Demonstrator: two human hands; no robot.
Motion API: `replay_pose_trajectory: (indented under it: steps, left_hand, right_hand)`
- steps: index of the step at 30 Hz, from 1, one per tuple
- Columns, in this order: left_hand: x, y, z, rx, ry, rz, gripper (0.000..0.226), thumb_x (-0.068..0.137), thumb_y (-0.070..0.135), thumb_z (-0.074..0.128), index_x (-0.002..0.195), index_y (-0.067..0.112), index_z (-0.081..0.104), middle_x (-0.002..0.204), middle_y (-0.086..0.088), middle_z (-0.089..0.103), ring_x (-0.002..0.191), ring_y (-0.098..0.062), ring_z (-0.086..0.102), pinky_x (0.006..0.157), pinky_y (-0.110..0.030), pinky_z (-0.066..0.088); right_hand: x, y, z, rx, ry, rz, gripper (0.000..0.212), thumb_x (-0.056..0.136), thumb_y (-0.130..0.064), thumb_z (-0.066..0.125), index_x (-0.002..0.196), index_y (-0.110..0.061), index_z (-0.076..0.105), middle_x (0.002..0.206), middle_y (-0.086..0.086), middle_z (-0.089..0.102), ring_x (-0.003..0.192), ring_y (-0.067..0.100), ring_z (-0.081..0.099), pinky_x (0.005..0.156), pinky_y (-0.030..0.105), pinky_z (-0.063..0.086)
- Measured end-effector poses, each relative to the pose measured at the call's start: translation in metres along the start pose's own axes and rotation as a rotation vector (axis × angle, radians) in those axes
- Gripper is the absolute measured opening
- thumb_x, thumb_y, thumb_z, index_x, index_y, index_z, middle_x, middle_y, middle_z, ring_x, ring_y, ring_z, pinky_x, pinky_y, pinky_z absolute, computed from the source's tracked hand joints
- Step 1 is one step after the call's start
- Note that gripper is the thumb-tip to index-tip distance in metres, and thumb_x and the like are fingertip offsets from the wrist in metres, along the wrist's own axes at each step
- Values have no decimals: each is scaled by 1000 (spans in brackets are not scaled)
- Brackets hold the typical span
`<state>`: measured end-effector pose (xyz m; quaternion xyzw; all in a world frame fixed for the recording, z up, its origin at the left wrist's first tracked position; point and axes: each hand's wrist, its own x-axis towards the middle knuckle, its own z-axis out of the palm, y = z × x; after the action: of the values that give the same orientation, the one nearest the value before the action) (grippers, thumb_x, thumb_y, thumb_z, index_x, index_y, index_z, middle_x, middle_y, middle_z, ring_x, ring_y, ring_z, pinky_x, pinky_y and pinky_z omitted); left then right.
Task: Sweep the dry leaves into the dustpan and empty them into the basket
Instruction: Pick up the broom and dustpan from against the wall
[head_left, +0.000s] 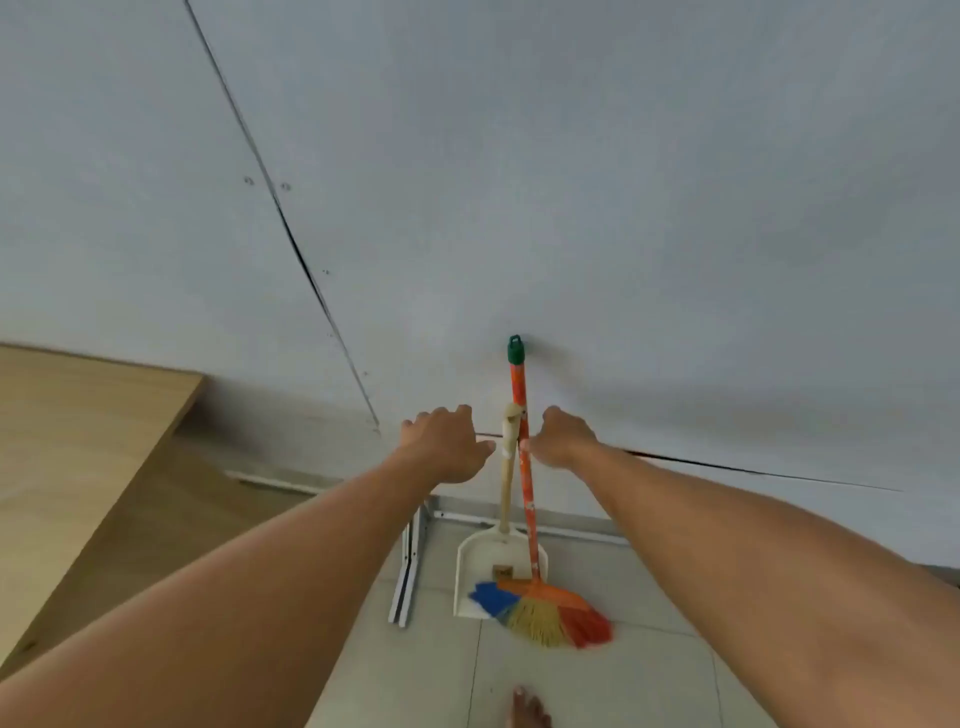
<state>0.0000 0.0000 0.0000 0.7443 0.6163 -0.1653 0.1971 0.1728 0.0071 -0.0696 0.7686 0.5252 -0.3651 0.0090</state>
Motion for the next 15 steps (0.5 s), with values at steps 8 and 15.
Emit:
replay_pose_trajectory:
  steps: [8, 15]
  left_hand:
    - [27, 13, 9, -99, -4, 31, 74, 101, 52, 53, 161, 19, 25, 155, -9, 44, 143, -30, 47, 112, -43, 44]
    - [59, 42, 10, -147, 34, 76, 63, 96, 47, 62, 149, 18, 43, 142, -5, 54, 131, -26, 55, 101, -37, 50]
  right_hand:
    - [40, -8, 13, 365, -92, 17, 25, 87, -33, 52, 99, -12, 59, 77, 9, 65, 55, 22, 58, 61, 36, 59]
    - [43, 22, 16, 243, 54, 59, 13, 89, -21, 55, 101, -20, 50, 81, 4, 65, 54, 20, 66, 41, 27, 56]
